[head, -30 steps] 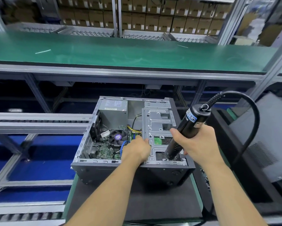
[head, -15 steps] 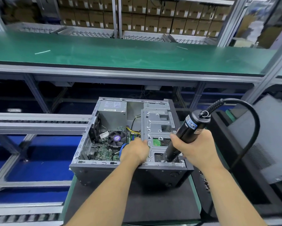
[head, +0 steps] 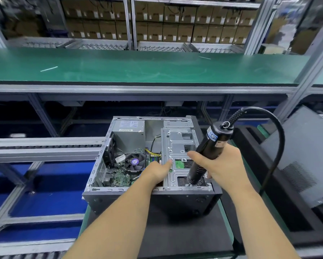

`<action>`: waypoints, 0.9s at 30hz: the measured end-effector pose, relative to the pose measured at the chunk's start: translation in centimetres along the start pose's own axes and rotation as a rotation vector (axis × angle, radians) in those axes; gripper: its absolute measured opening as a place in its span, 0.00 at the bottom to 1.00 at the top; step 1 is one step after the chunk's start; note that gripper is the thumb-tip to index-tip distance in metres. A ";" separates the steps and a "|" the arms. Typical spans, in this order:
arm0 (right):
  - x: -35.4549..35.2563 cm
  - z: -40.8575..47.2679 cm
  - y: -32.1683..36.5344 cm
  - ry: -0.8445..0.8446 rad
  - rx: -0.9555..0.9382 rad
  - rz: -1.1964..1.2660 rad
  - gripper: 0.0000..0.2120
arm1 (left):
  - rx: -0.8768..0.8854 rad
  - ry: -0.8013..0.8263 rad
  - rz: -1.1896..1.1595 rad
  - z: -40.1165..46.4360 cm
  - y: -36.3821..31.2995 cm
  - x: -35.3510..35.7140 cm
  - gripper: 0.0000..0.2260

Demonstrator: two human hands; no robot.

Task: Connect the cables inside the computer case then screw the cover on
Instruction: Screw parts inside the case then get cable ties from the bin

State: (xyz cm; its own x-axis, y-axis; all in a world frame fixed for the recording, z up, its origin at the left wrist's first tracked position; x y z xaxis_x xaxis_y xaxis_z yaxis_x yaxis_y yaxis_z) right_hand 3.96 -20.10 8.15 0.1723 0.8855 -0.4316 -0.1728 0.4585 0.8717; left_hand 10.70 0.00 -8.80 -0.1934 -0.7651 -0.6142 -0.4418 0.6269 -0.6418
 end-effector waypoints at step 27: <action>1.1 1.0 0.5 0.019 -0.064 -0.056 0.20 | -0.069 0.000 -0.060 1.5 -0.6 0.8 0.36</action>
State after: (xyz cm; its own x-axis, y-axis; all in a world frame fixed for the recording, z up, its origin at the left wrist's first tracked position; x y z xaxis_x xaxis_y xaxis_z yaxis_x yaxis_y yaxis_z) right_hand 5.07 -18.93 8.34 0.1652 0.8594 -0.4840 -0.2250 0.5106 0.8298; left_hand 12.13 -0.75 -9.55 -0.1651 -0.8011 -0.5753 -0.5117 0.5683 -0.6444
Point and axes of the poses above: each hand's wrist, its own z-axis towards the middle knuckle, its own x-axis out of the palm, y = z × x, the point moved 6 cm from there along z, towards the middle knuckle, and after that the axes turned 1 degree about -z, right-handed, at the moved point
